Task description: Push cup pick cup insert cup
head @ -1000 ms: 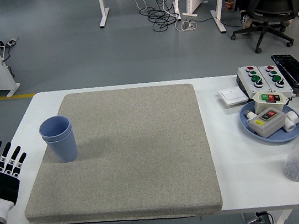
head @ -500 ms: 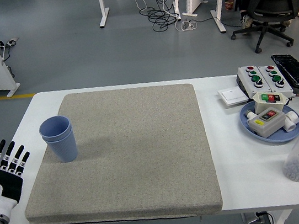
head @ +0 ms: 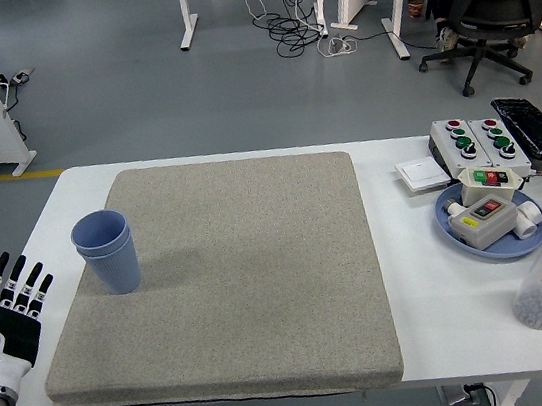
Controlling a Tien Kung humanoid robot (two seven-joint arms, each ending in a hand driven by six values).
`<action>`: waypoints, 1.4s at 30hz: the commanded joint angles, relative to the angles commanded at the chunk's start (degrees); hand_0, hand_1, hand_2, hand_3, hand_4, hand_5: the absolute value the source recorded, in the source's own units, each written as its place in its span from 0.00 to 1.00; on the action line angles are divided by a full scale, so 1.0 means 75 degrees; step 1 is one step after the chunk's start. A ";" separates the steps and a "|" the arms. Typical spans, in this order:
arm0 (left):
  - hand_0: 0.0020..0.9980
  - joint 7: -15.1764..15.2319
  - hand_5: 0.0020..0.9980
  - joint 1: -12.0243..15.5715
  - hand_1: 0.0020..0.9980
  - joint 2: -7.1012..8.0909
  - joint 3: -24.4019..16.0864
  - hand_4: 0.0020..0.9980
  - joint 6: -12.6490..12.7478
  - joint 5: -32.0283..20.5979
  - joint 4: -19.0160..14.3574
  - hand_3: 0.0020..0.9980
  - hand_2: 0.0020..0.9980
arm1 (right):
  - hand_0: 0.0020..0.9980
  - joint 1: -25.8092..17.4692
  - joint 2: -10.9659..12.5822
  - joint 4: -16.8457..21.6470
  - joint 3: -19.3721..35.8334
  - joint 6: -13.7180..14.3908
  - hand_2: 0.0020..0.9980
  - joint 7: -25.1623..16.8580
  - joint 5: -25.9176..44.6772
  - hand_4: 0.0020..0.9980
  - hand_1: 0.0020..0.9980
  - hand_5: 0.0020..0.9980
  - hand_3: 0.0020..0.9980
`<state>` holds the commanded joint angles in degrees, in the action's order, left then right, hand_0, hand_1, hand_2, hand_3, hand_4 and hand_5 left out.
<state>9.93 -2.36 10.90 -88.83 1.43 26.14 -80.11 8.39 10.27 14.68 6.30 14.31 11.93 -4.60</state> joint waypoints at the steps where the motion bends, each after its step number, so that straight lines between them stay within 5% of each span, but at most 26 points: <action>1: 0.92 -0.0002 1.00 -0.0003 0.91 -0.0001 0.0000 0.52 0.0003 0.0002 0.0006 0.96 0.97 | 0.69 0.0003 0.0000 0.0000 0.0000 0.0000 0.64 0.0000 -0.0001 0.09 0.61 0.48 0.57; 42: 0.92 -0.0013 1.00 -0.0013 0.91 -0.0023 0.0041 0.53 0.0099 0.0001 0.0149 0.96 0.97 | 0.69 0.0012 0.0008 0.0002 0.0061 0.0008 0.64 0.0030 -0.0111 0.09 0.61 0.48 0.57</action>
<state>9.83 -2.45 10.73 -88.53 2.17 26.15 -79.00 8.48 10.33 14.69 6.76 14.37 12.16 -5.44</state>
